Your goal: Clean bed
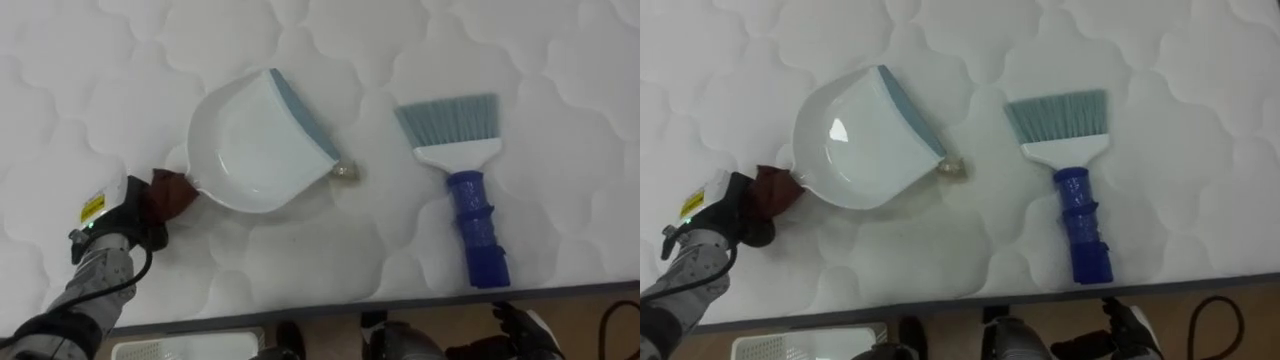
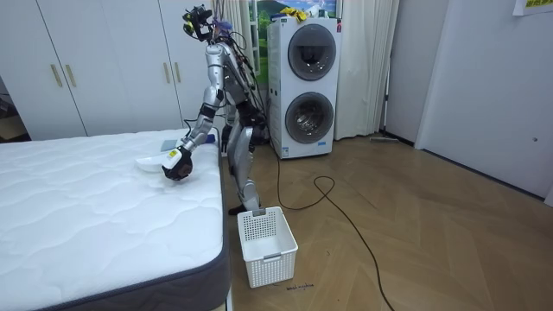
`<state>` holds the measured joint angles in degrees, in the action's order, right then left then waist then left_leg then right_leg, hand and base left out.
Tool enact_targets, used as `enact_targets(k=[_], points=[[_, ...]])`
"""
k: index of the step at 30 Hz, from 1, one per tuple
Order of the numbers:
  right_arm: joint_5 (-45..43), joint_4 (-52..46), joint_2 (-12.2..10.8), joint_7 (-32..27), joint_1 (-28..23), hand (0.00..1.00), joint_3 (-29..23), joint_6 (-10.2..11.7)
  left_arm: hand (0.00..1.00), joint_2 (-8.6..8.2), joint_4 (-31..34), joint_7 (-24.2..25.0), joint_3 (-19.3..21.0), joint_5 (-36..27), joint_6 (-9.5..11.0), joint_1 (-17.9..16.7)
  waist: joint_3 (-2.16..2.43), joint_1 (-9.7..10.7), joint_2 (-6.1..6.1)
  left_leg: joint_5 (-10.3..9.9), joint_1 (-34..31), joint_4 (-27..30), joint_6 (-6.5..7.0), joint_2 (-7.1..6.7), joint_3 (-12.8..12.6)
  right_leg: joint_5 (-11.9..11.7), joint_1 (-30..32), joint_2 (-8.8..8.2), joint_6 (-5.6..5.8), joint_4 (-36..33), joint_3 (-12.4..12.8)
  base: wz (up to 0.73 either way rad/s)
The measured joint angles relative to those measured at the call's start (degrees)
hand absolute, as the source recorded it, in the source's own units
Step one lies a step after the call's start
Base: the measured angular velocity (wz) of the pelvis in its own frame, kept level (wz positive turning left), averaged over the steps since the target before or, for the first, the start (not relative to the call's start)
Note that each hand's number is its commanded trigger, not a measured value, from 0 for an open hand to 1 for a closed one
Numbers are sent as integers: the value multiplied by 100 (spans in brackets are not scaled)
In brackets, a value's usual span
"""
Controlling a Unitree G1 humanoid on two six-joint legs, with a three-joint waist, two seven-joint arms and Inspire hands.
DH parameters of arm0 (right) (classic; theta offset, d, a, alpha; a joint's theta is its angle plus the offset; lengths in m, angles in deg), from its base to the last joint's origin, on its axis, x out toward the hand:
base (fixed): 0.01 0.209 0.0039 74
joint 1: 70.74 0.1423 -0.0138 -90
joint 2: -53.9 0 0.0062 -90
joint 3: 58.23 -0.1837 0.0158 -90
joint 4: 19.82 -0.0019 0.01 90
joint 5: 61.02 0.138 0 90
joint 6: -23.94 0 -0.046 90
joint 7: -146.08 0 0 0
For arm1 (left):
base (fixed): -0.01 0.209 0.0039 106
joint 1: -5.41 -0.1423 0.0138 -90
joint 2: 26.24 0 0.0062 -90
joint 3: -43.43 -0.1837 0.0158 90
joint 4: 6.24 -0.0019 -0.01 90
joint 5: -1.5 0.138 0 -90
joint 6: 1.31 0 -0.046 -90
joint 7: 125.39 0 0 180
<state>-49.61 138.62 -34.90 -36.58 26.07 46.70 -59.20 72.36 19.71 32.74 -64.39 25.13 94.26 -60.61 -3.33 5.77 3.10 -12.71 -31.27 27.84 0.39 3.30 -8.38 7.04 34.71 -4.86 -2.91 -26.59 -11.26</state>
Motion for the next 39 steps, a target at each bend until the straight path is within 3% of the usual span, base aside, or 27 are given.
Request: enact_targets(k=[7,19,25,30,35,39], points=[[2,67,69,35,-15,0,-116,1,100,135,189,3,5,258,99,-156,18,3,21,0,8,46,0,6,-4,0,-12,2,0,-13,7,0],[6,98,106,91,-26,0,-282,80,100,153,330,10,7,413,224,-392,55,-8,60,0,270,-2,2,4,-64,-15,-218,9,0,-10,61,-2],[169,88,136,119,-92,0,-282,94,100,291,339,91,7,406,343,-491,75,-7,89,-1,275,-21,2,9,-80,-18,-218,40,1,-13,83,-1],[158,77,224,212,-124,0,-303,131,100,362,399,143,7,412,371,-600,132,-9,165,1,272,-27,5,1,-84,-30,-220,3,6,-39,80,0],[163,140,300,195,-109,0,-532,135,100,394,573,290,8,416,385,-632,137,-103,165,5,298,-51,12,-6,-83,-29,-232,-2,7,-6,79,0],[213,286,355,187,-53,0,-694,132,100,570,836,391,8,419,402,-813,137,-140,164,5,306,-75,11,-5,-84,-29,-236,8,7,8,78,0]])
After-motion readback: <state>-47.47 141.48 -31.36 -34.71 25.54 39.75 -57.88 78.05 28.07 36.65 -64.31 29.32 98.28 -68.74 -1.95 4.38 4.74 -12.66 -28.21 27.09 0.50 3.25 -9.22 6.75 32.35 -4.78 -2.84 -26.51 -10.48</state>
